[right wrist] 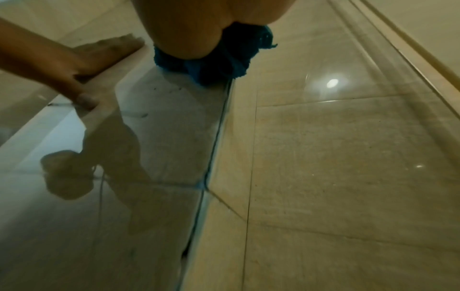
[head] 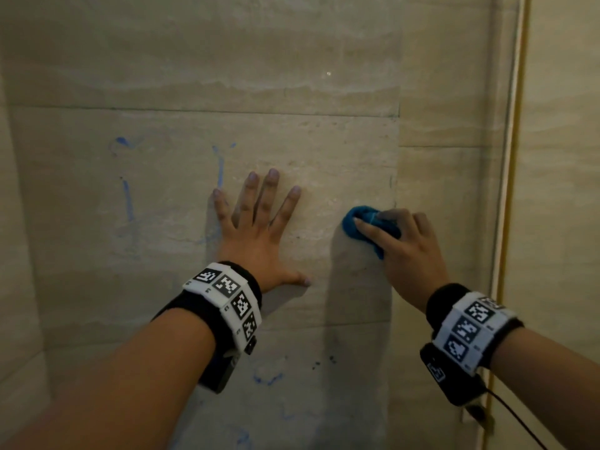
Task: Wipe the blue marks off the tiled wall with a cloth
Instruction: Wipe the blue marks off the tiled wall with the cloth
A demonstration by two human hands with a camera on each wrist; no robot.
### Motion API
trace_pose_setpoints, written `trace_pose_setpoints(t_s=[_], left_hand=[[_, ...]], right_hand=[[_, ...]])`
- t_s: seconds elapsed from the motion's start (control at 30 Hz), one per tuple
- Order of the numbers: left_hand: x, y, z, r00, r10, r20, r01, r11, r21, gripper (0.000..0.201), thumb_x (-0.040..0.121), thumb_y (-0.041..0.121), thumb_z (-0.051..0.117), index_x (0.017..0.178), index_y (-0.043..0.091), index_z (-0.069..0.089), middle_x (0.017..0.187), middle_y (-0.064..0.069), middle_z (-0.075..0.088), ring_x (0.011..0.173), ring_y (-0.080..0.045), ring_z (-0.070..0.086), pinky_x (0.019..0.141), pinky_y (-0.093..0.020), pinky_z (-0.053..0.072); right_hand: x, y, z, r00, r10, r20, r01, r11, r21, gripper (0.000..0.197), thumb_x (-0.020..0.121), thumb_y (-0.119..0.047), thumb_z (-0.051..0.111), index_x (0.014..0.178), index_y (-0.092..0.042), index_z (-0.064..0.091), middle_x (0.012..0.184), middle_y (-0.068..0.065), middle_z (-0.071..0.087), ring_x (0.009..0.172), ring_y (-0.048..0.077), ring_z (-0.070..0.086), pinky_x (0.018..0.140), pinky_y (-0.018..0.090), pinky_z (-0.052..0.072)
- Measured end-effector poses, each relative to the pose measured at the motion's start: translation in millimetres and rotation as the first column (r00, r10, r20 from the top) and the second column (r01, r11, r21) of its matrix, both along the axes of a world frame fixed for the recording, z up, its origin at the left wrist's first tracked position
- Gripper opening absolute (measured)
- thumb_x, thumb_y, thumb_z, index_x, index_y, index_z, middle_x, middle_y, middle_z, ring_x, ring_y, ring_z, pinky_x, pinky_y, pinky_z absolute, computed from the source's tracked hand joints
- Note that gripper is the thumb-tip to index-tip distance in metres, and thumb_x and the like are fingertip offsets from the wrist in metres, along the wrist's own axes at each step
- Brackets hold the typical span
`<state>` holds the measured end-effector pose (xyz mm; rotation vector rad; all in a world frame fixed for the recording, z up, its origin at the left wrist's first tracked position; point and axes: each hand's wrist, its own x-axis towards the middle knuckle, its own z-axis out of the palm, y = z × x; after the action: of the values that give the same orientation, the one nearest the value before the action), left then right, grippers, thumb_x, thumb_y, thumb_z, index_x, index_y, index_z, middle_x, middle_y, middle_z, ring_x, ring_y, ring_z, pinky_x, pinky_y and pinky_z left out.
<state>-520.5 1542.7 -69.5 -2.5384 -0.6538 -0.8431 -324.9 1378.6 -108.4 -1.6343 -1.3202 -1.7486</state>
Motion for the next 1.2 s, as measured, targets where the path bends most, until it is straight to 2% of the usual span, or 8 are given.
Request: trace_pose_setpoints(t_s=[0.13,0.3,0.47,0.63,0.77,0.87,1.03,1.2], left_hand=[[0,-1,0,1.0,-0.007,0.002,0.007,1.0,0.003,0.138,0.052,0.092,0.049,0.129,0.032,-0.049,0.131,0.0,-0.061,0.118,-0.024,-0.057,0.101,-0.067,-0.022],[0,0,-1,1.0,-0.008,0.012,0.008,1.0,0.004,0.138,0.052,0.092,0.05,0.13,0.033,-0.048,0.133,0.0,-0.059,0.121,-0.024,-0.055,0.098,-0.065,-0.025],[-1,0,-1,1.0,-0.008,0.007,0.008,1.0,0.007,0.138,0.053,0.092,0.049,0.129,0.032,-0.049,0.133,-0.001,-0.059,0.123,-0.026,-0.053,0.1,-0.067,-0.023],[0,1,-1,1.0,-0.018,0.012,0.018,1.0,0.003,0.139,0.053,0.091,0.051,0.127,0.033,-0.051,0.132,0.0,-0.06,0.123,-0.026,-0.052,0.101,-0.068,-0.021],[0,2,-2,1.0,-0.015,0.015,0.014,1.0,0.015,0.139,0.053,0.091,0.05,0.129,0.032,-0.049,0.133,-0.001,-0.059,0.126,-0.028,-0.049,0.103,-0.069,-0.019],[1,2,-3,1.0,-0.02,0.022,0.019,1.0,0.02,0.139,0.052,0.091,0.05,0.129,0.032,-0.049,0.133,-0.001,-0.059,0.126,-0.028,-0.049,0.103,-0.069,-0.019],[1,3,-2,0.999,-0.033,0.022,0.033,0.999,0.018,0.138,0.052,0.092,0.049,0.129,0.032,-0.049,0.134,0.0,-0.058,0.127,-0.027,-0.049,0.1,-0.067,-0.023],[0,3,-2,0.999,-0.028,0.02,0.028,0.999,0.021,0.138,0.052,0.092,0.049,0.129,0.032,-0.049,0.133,0.0,-0.059,0.123,-0.027,-0.052,0.1,-0.066,-0.023]], right_hand=[[-4,-4,-20,0.999,0.02,0.03,-0.017,0.995,-0.096,0.04,0.087,-0.006,0.049,0.121,-0.019,0.064,0.112,0.012,0.043,0.084,0.03,0.038,0.071,0.044,0.047],[-4,-5,-48,0.997,0.036,0.073,-0.019,0.973,-0.23,0.064,0.066,0.003,0.078,0.122,-0.022,0.061,0.11,0.011,0.044,0.082,0.029,0.039,0.069,0.04,0.047],[-1,-7,-55,0.99,0.075,0.121,-0.032,0.944,-0.328,0.068,0.068,0.001,0.076,0.124,-0.027,0.049,0.107,0.01,0.042,0.083,0.027,0.04,0.066,0.04,0.047],[-9,0,-22,0.999,0.048,0.009,-0.047,0.991,-0.125,0.038,0.089,-0.011,0.049,0.125,-0.026,0.052,0.107,0.011,0.042,0.081,0.03,0.038,0.066,0.043,0.046],[-18,11,0,0.996,0.072,-0.05,-0.073,0.997,-0.019,0.039,0.091,-0.011,0.04,0.12,-0.019,0.064,0.105,0.01,0.038,0.081,0.029,0.035,0.067,0.042,0.045],[-20,14,-10,0.996,0.086,0.006,-0.086,0.994,-0.063,0.039,0.087,-0.006,0.053,0.121,-0.024,0.061,0.105,0.01,0.039,0.081,0.029,0.036,0.068,0.042,0.044],[-12,7,-51,0.989,0.105,0.101,-0.068,0.946,-0.318,0.068,0.068,-0.004,0.079,0.121,-0.033,0.049,0.106,0.007,0.042,0.082,0.026,0.038,0.068,0.037,0.042],[-4,-6,-68,0.982,0.144,0.124,-0.073,0.888,-0.453,0.047,0.071,-0.01,0.079,0.108,-0.034,0.065,0.103,0.005,0.043,0.083,0.026,0.04,0.066,0.039,0.045]])
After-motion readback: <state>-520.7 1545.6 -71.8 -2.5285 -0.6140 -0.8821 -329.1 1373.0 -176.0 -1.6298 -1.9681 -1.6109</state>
